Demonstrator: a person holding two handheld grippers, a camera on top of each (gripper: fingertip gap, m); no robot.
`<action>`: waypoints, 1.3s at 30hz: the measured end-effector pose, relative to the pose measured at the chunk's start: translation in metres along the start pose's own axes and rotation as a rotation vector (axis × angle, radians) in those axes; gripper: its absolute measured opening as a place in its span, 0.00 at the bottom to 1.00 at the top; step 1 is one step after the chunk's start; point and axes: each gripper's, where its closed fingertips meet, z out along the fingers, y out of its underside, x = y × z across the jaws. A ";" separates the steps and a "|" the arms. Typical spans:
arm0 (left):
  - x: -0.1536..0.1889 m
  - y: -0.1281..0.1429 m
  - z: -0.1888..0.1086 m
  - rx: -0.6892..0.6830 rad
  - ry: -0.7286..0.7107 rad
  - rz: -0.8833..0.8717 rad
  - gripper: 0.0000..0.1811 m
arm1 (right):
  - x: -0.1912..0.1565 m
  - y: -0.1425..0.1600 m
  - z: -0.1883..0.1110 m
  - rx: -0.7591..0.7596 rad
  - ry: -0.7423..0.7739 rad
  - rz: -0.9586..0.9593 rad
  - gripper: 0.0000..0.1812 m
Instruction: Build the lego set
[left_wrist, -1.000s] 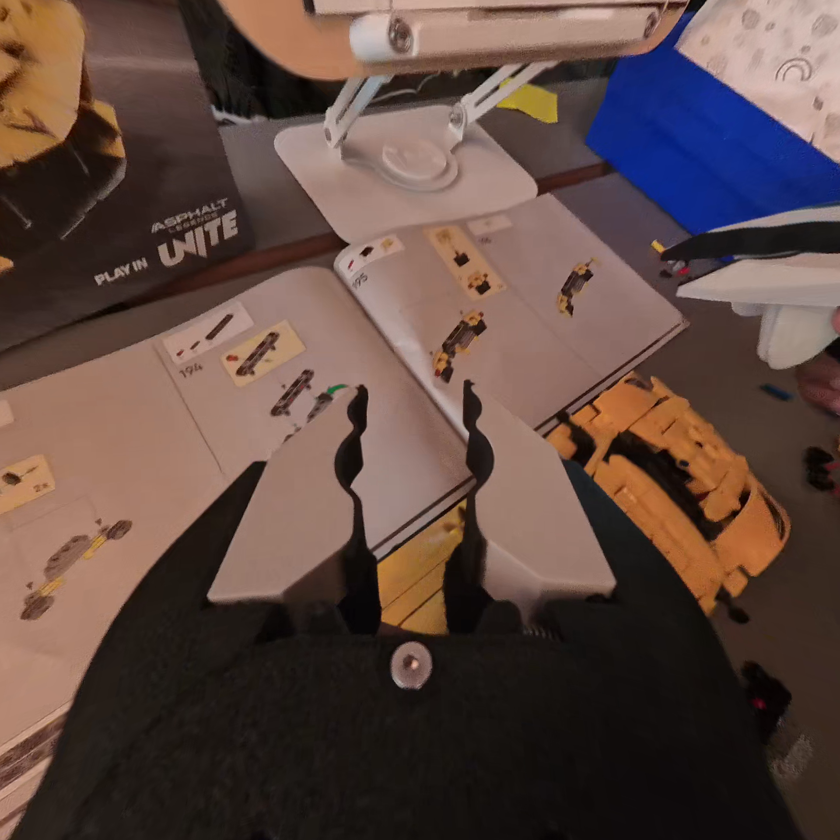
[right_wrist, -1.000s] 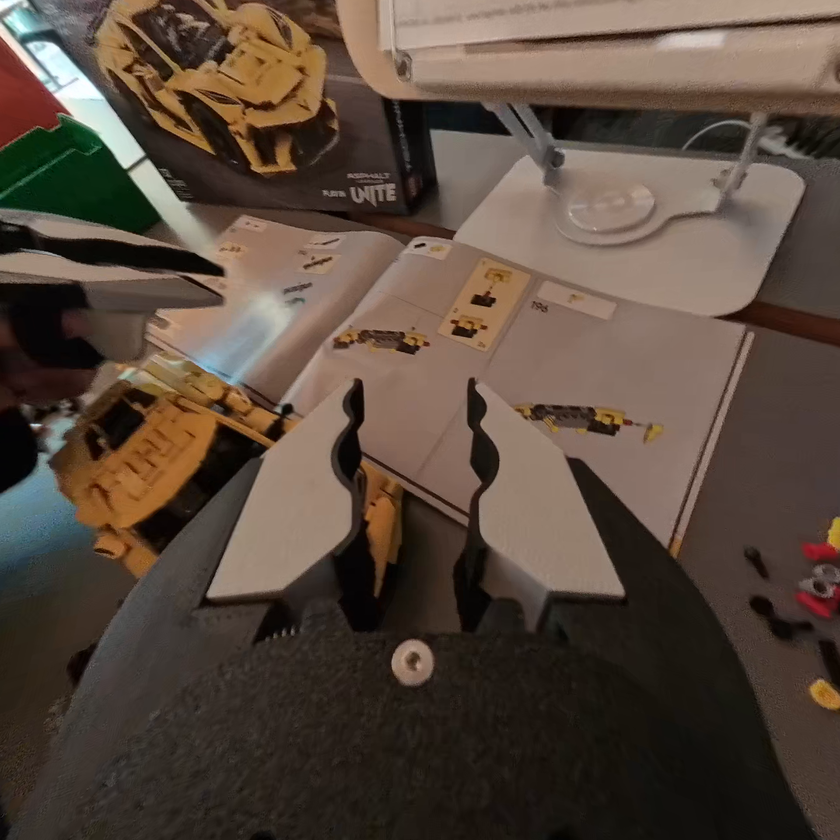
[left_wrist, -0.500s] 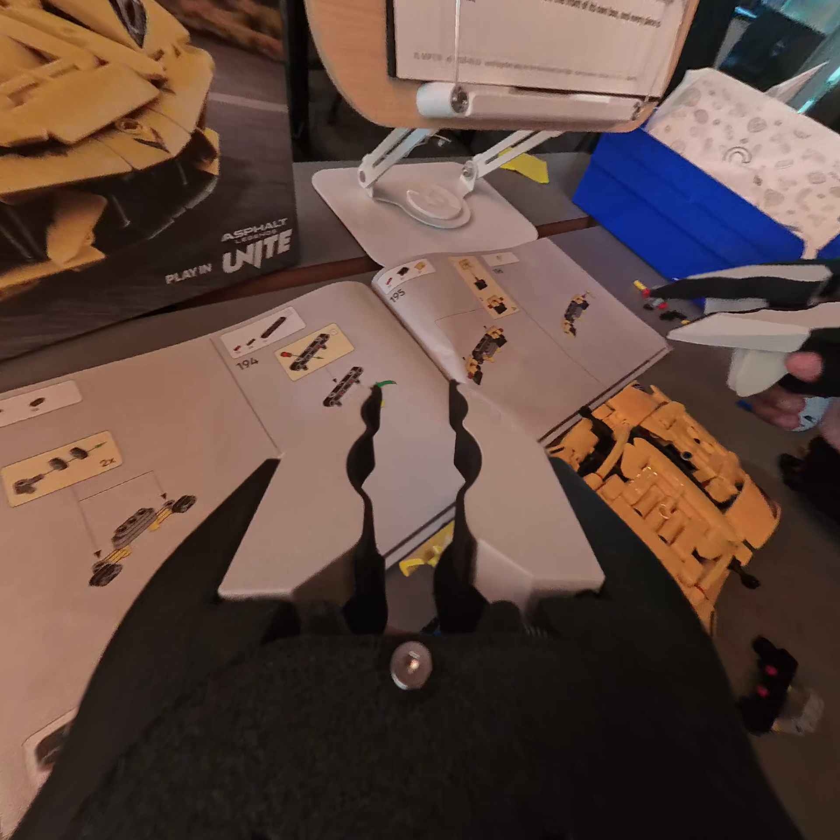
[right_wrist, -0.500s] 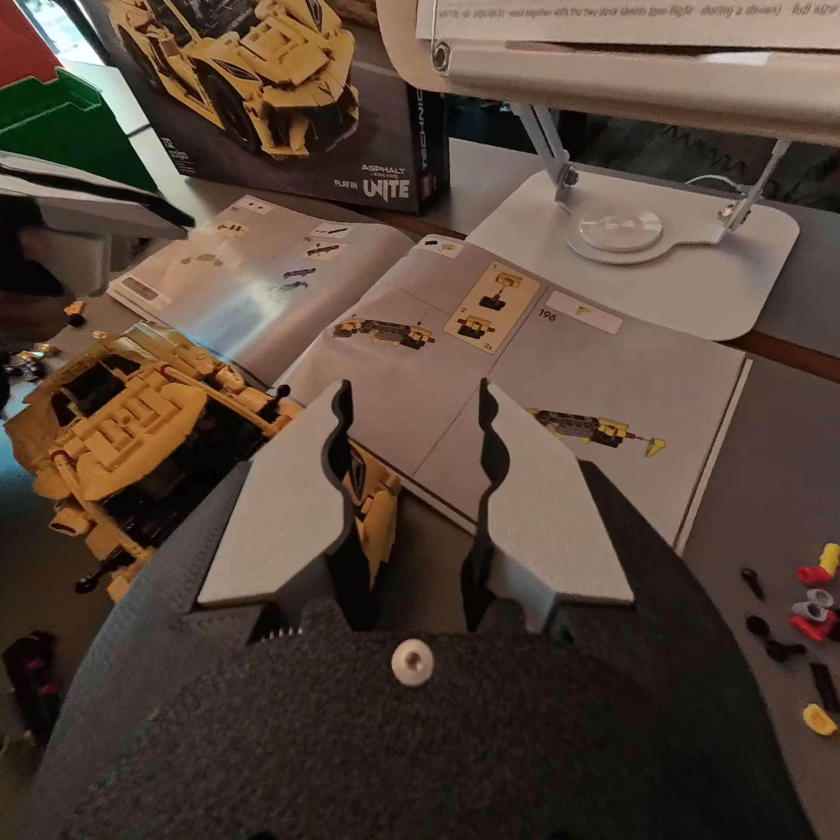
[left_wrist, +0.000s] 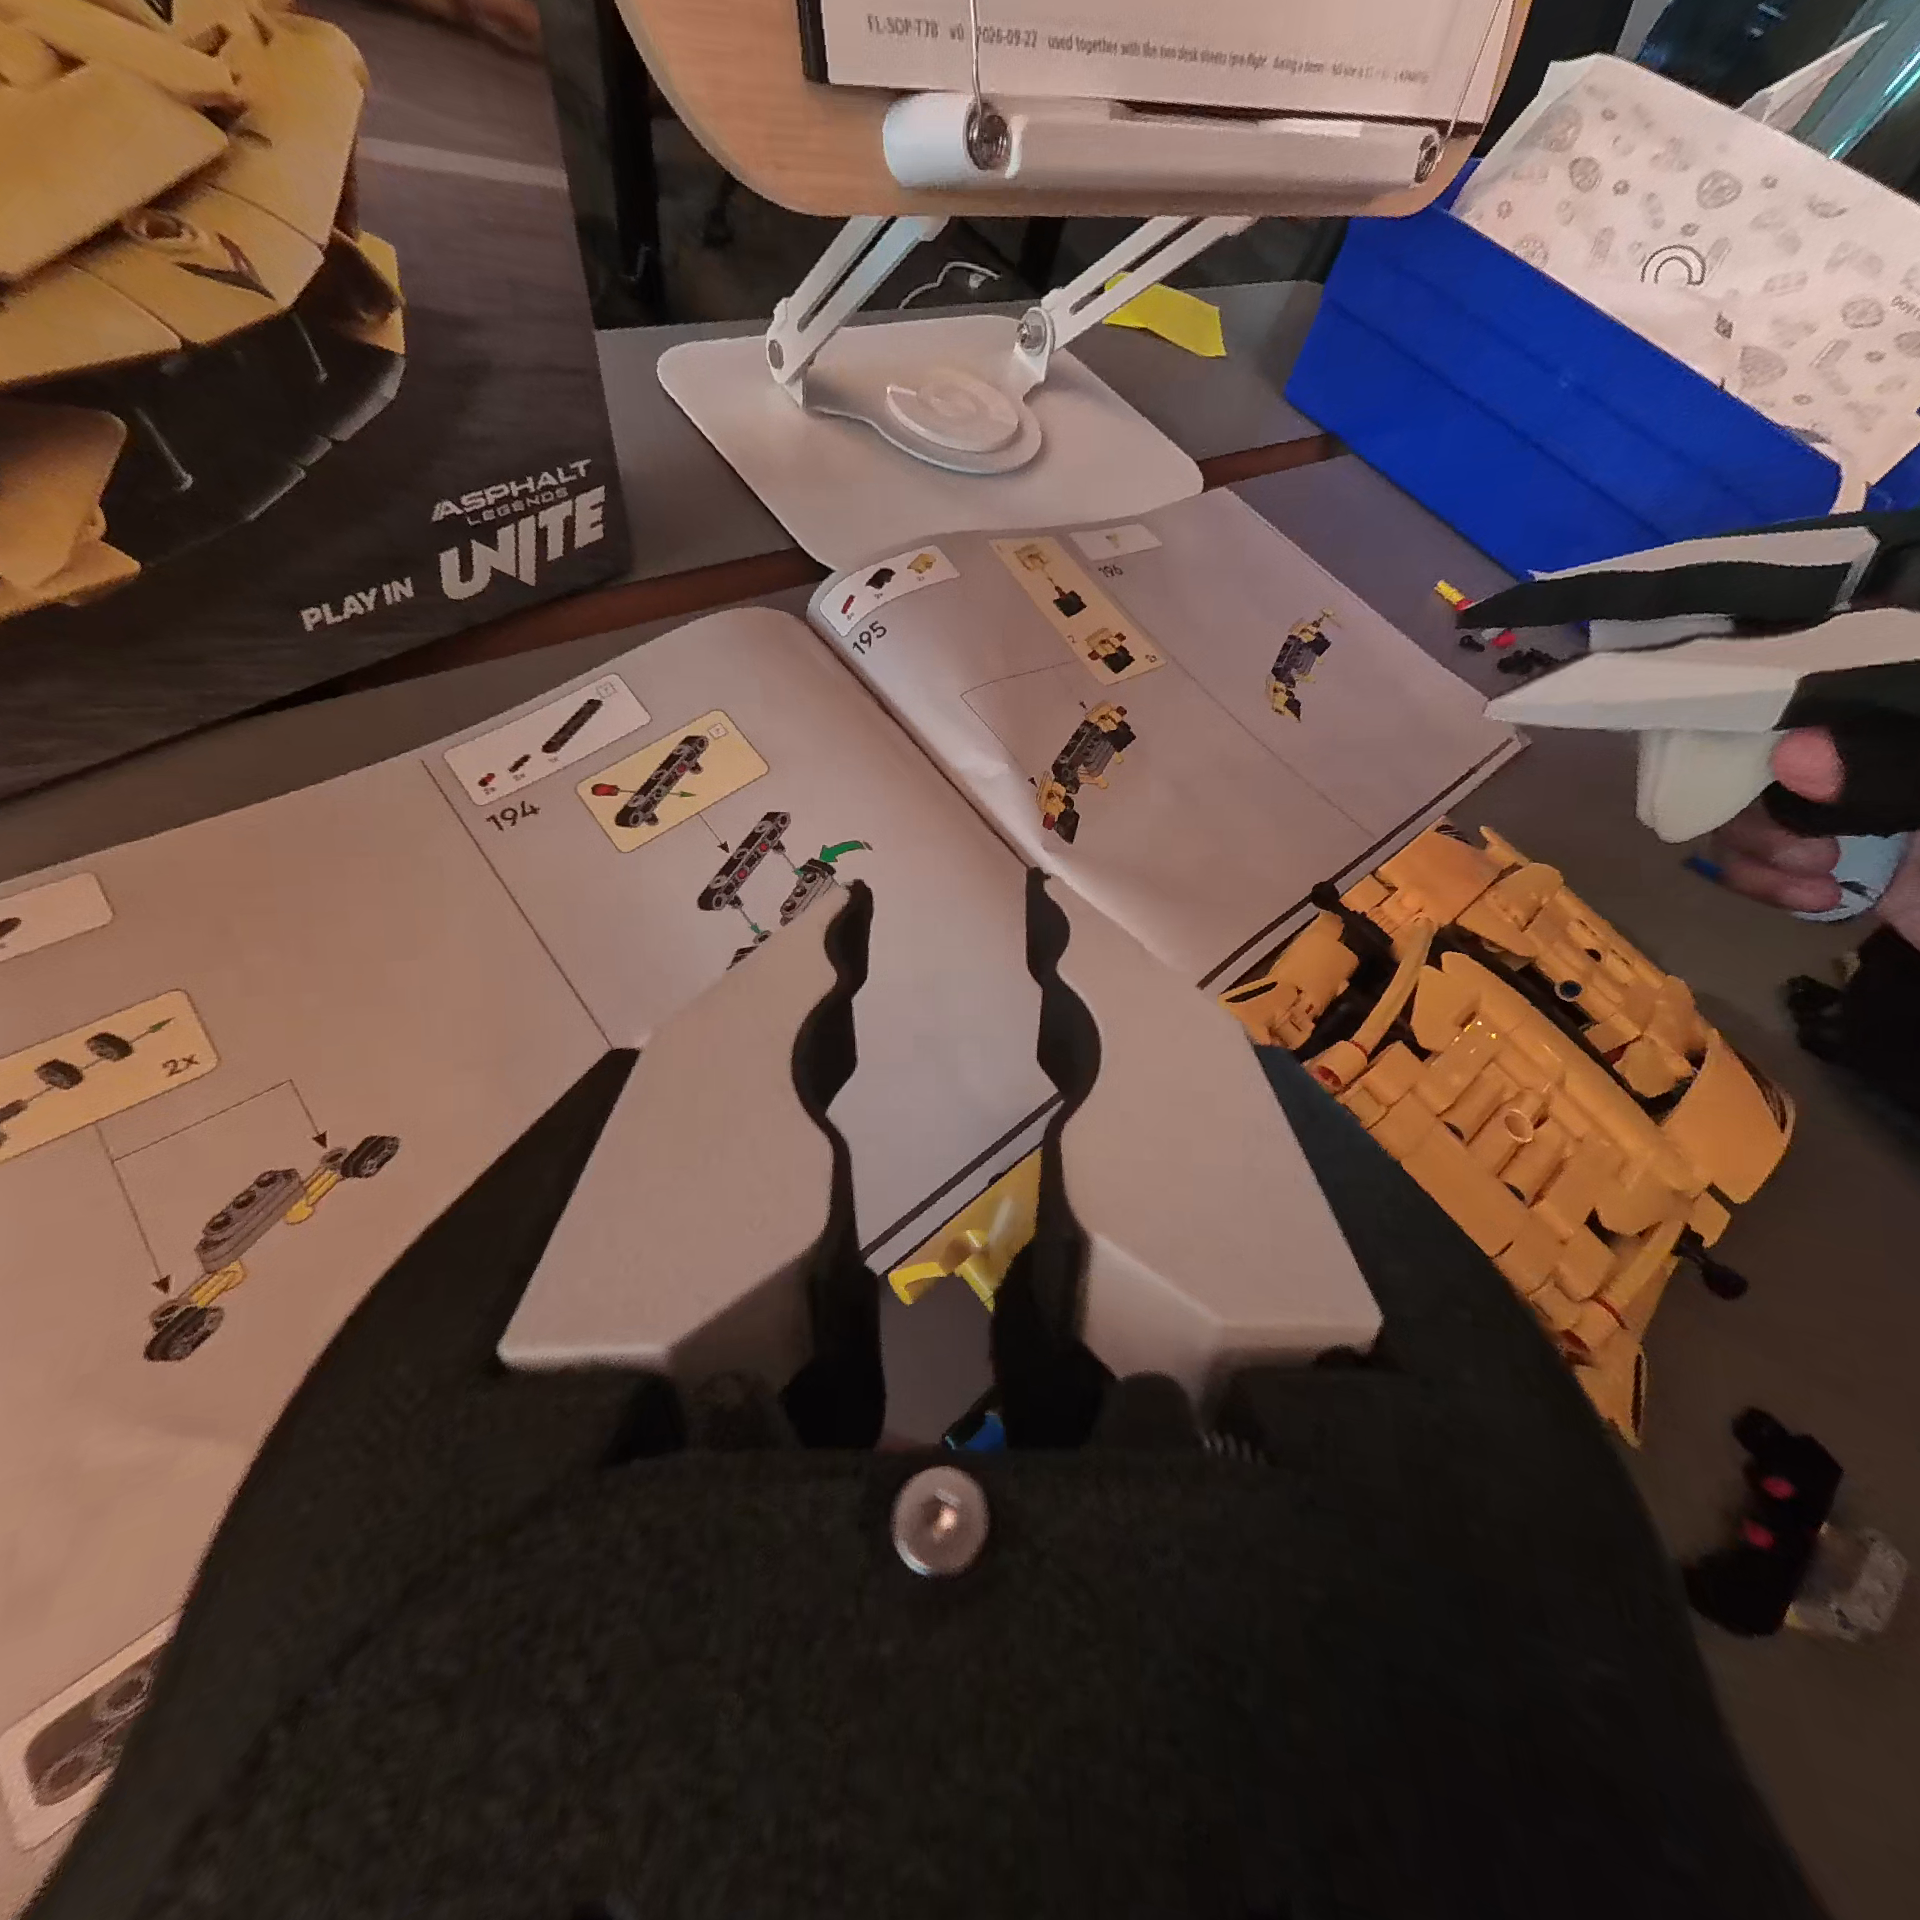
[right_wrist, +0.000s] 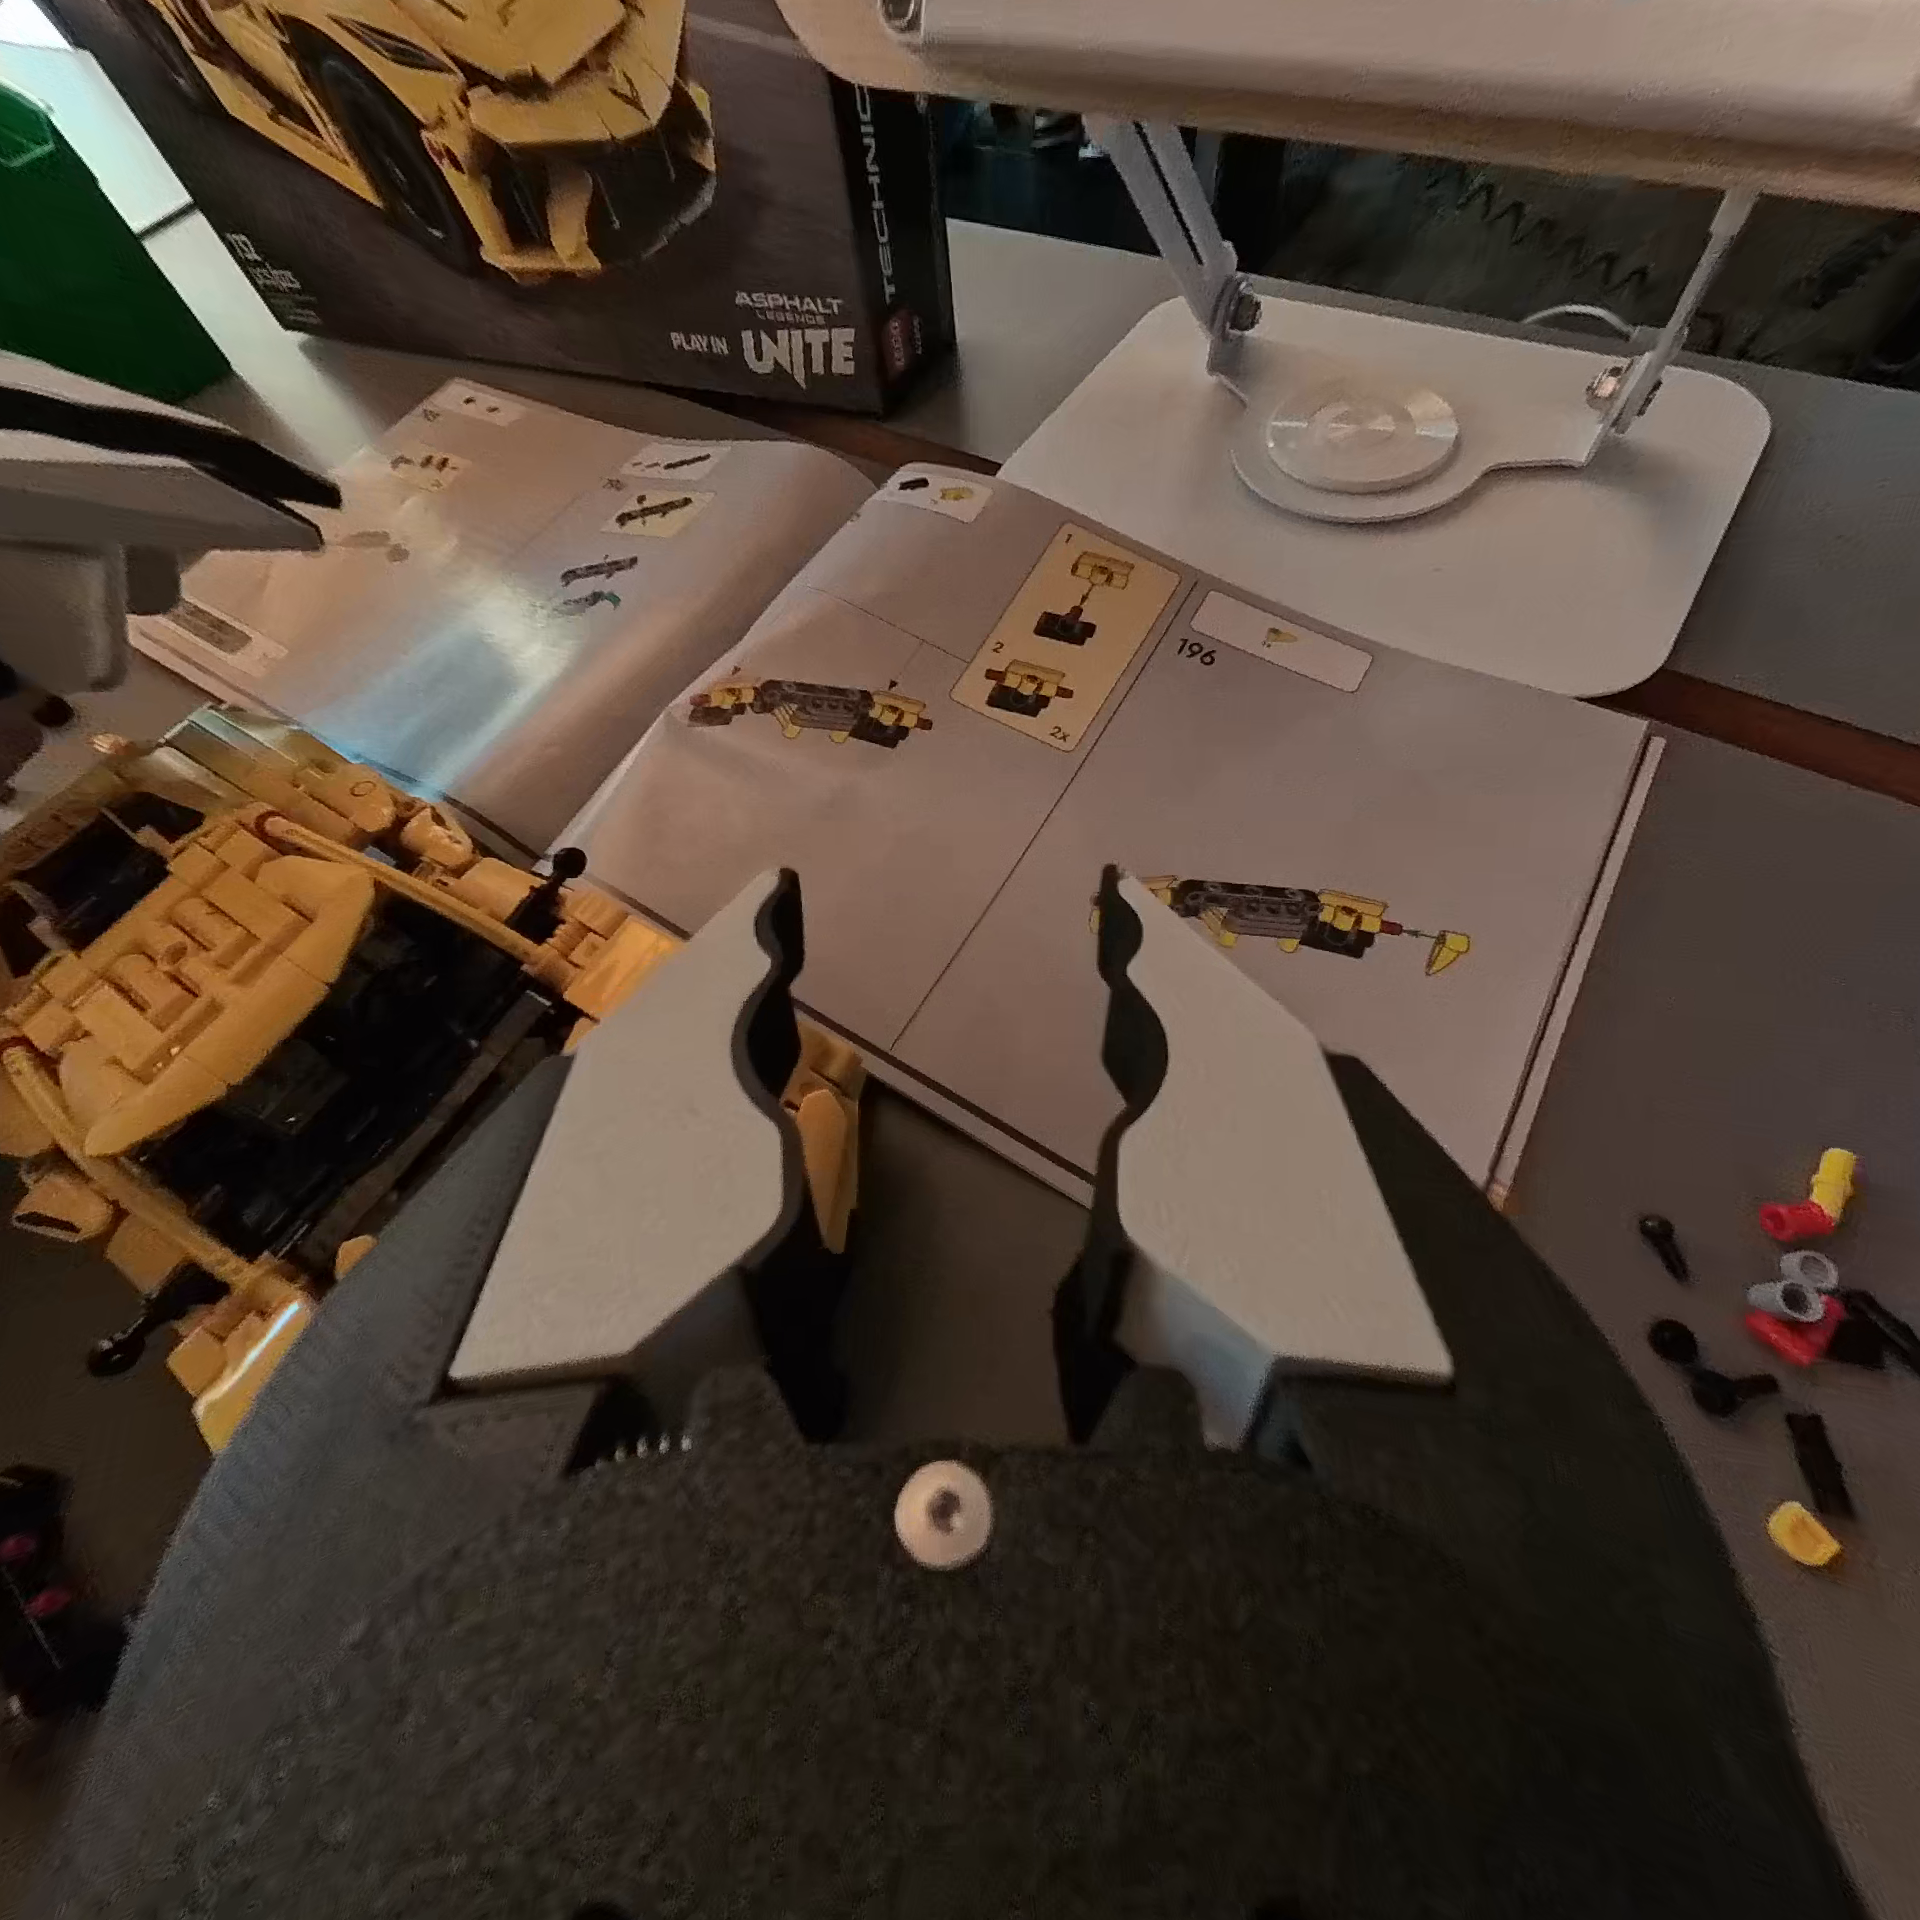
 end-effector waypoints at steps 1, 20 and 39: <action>0.000 -0.001 -0.001 0.005 -0.002 0.002 0.16 | 0.000 0.000 0.000 -0.004 0.007 -0.011 0.31; 0.020 -0.007 -0.002 0.028 0.032 0.021 0.16 | -0.008 0.140 -0.187 -0.308 0.209 0.055 0.18; 0.021 -0.012 -0.005 0.042 0.024 0.025 0.16 | -0.016 0.164 -0.150 -0.511 0.220 -0.113 0.01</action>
